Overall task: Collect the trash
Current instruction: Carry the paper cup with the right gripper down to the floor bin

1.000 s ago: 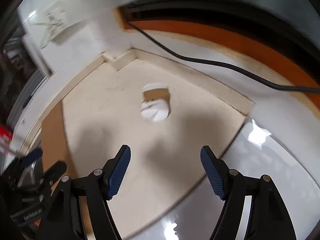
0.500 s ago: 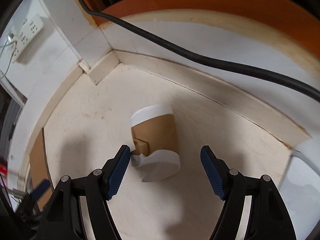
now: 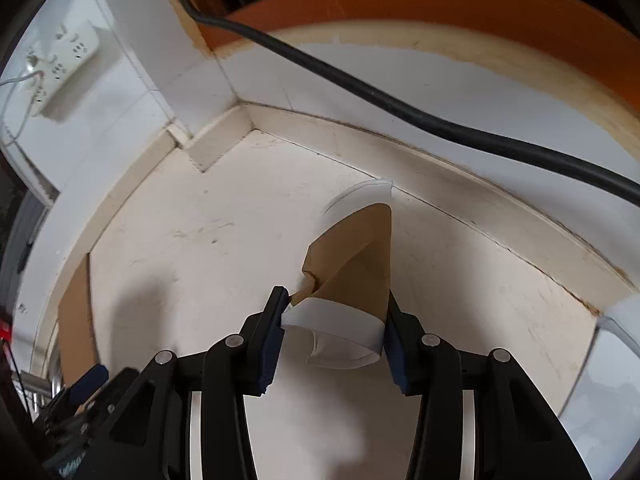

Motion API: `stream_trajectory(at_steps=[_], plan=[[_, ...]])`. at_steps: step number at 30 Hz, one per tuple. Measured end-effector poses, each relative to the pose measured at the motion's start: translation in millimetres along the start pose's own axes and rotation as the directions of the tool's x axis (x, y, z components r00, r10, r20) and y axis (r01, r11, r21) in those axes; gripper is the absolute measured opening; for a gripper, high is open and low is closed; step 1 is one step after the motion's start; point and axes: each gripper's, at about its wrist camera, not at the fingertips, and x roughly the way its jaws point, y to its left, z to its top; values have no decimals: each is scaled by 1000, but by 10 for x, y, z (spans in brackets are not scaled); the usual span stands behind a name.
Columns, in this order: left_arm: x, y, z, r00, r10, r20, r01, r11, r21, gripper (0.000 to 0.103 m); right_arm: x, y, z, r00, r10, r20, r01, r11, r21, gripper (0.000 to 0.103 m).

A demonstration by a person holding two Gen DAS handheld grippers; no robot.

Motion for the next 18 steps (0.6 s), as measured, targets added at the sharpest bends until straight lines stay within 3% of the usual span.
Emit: stream_trajectory(at_steps=[9,18], plan=[[-658,-129,-412,1000,-16,10,16,998,67,89,-599,94,-509,998,69,-12,-70,997,-37,44],[-1640,-233,-1139,999,-32,22,29,988,155,89,-1689,320,-1408,990,137,-38,-140,984,-114,44]])
